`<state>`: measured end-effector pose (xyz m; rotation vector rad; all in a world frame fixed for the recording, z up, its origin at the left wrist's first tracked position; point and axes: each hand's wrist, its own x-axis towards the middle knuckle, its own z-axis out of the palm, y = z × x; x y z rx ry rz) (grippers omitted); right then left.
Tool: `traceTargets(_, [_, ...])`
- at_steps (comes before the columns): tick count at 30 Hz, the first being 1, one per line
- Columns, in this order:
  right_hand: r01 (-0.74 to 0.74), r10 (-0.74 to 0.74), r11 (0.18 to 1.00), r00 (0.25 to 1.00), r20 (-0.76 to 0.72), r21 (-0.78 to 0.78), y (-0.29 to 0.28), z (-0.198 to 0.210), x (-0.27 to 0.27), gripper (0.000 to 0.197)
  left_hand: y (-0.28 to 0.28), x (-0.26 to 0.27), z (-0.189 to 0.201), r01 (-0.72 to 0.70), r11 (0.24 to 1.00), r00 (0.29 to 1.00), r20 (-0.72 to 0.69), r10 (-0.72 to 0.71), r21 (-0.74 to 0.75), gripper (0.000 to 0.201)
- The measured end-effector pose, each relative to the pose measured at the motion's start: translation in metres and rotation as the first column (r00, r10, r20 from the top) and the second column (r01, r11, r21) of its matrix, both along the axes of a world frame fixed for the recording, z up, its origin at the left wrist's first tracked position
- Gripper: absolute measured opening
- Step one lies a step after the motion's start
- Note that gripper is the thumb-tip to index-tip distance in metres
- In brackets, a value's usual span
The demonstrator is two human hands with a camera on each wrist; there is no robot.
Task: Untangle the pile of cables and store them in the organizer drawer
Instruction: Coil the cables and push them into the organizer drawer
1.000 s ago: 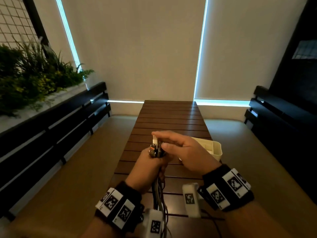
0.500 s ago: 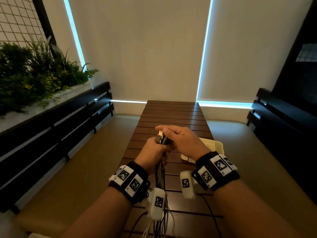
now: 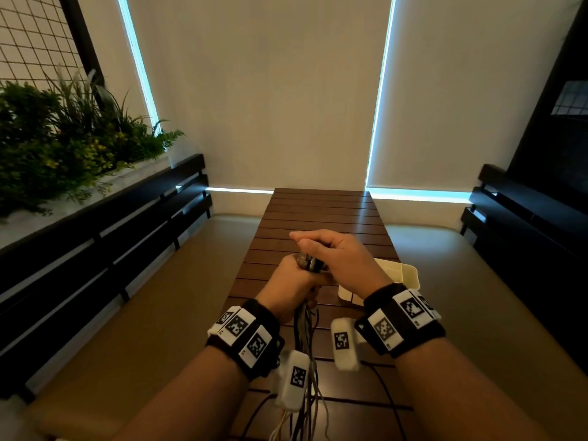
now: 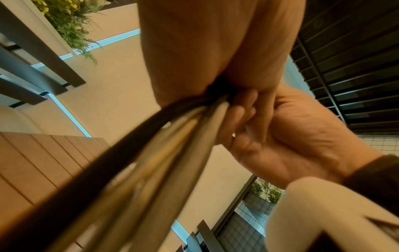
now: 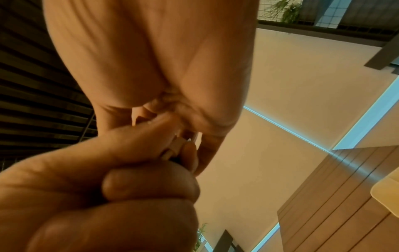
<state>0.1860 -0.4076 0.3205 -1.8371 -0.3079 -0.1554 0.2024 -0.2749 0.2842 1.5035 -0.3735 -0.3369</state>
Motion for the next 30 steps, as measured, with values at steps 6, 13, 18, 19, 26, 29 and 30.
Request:
traceTargets(6, [0.059, -0.059, 0.998, 0.998, -0.012, 0.034, -0.001, -0.010, 0.006, 0.020, -0.001, 0.005, -0.003, 0.006, 1.000, 1.000, -0.009, -0.006, -0.001, 0.015])
traceTargets(13, [0.066, -0.036, 0.848, 0.997, -0.066, 0.527, -0.005, -0.025, 0.017, 0.040, 0.002, 0.016, -0.008, 0.026, 1.000, 1.000, -0.005, -0.026, 0.008, 0.012])
traceTargets(18, [0.038, 0.069, 0.889, 0.974, -0.216, 0.456, 0.008, -0.056, 0.022, 0.073, -0.004, 0.020, -0.006, 0.036, 0.999, 0.999, 0.025, -0.035, -0.012, 0.014])
traceTargets(19, [0.028, 0.091, 0.883, 0.969, -0.229, 0.469, 0.010, -0.059, 0.023, 0.075, -0.004, 0.022, -0.005, 0.035, 0.999, 0.999, 0.037, -0.034, -0.023, 0.013])
traceTargets(26, [-0.174, 0.382, 0.810, 0.881, -0.279, 0.561, 0.016, -0.063, 0.020, 0.058, 0.005, 0.044, 0.021, -0.054, 0.990, 0.998, 0.020, 0.057, -0.132, 0.010])
traceTargets(29, [-0.204, 0.288, 0.944, 0.894, -0.343, 0.260, 0.017, -0.062, 0.018, 0.030, 0.008, 0.050, 0.025, -0.054, 0.980, 0.998, 0.003, 0.056, -0.192, 0.015])
traceTargets(30, [-0.205, 0.254, 0.964, 0.900, -0.354, 0.172, 0.016, -0.063, 0.017, 0.017, 0.008, 0.051, 0.024, -0.056, 0.977, 0.998, -0.007, 0.056, -0.205, 0.017])
